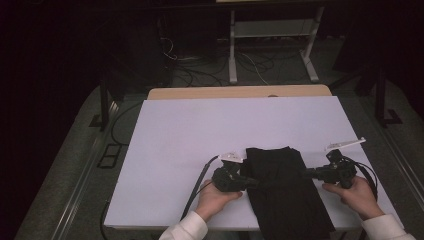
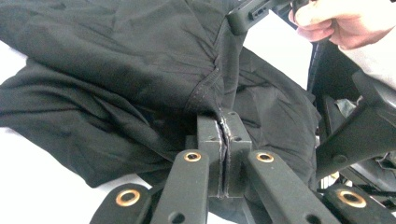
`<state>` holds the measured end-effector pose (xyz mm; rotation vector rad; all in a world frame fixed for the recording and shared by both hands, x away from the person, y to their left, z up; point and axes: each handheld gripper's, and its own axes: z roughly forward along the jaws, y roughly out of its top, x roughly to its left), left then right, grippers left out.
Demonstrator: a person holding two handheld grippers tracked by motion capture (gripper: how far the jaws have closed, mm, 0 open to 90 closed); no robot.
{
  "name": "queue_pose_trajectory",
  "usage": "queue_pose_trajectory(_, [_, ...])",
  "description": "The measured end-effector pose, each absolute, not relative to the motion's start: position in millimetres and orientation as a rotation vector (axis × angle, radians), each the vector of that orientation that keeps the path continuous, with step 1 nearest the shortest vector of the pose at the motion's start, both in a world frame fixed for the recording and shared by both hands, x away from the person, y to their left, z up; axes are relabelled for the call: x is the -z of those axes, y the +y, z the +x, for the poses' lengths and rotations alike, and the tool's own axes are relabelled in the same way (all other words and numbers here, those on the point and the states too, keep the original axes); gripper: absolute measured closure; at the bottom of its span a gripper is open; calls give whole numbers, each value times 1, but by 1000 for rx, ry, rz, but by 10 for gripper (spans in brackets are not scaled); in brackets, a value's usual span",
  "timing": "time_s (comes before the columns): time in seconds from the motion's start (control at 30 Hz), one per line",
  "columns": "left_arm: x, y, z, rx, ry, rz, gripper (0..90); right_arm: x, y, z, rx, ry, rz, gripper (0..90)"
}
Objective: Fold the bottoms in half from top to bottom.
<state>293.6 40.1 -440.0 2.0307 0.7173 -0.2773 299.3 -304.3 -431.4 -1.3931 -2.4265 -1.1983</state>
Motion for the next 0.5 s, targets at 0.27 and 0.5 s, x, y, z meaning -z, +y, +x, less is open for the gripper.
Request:
queue_pose_trajectory(0.27, [447,37,291,298,722,2051,877,440,-307,297,1118,-2411,-1396,776])
queue_pose_trajectory(0.5, [450,36,291,304,726,2053,877,437,-310,299,1171,-2367,-1355,461])
